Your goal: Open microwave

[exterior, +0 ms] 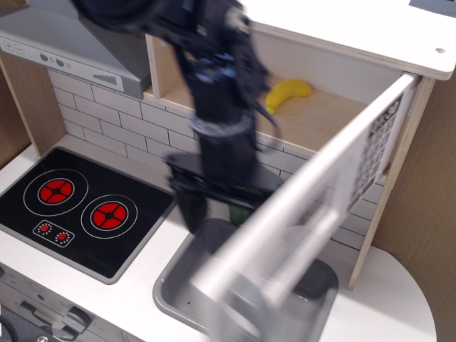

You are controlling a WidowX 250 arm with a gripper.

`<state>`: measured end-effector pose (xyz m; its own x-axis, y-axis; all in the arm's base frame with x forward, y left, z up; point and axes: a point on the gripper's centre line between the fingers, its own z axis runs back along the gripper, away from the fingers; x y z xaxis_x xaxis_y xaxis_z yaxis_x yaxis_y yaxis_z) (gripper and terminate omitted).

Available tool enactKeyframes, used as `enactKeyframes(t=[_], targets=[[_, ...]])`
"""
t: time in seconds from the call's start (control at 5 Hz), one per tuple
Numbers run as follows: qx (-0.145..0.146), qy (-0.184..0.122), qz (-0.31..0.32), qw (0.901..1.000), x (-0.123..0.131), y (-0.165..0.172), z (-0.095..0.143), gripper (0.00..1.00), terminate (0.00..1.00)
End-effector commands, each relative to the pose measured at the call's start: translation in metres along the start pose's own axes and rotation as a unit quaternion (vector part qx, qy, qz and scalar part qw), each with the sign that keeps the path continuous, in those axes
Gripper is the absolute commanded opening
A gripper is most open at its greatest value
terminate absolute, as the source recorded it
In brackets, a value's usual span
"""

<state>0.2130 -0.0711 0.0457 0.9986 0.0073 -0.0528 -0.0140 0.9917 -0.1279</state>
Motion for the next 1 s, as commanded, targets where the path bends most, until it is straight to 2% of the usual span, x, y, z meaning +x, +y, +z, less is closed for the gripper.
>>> enactKeyframes(t=[0.0, 0.2, 0.4, 0.6, 0.8], targets=[[-0.003, -0.034, -0.022, 0.9992, -0.012, -0.050, 0.006, 1.00, 0.00], [-0.009, -0.059, 0.004, 0.9982, -0.009, -0.034, 0.026, 1.00, 0.00], [-0.005, -0.084, 0.030, 0.9960, -0.005, -0.021, 0.058, 1.00, 0.00], [-0.008, -0.074, 0.054, 0.9958, 0.010, -0.023, 0.076, 1.00, 0.00], [-0.009, -0.095, 0.083, 0.9920, 0.022, -0.014, 0.092, 1.00, 0.00]])
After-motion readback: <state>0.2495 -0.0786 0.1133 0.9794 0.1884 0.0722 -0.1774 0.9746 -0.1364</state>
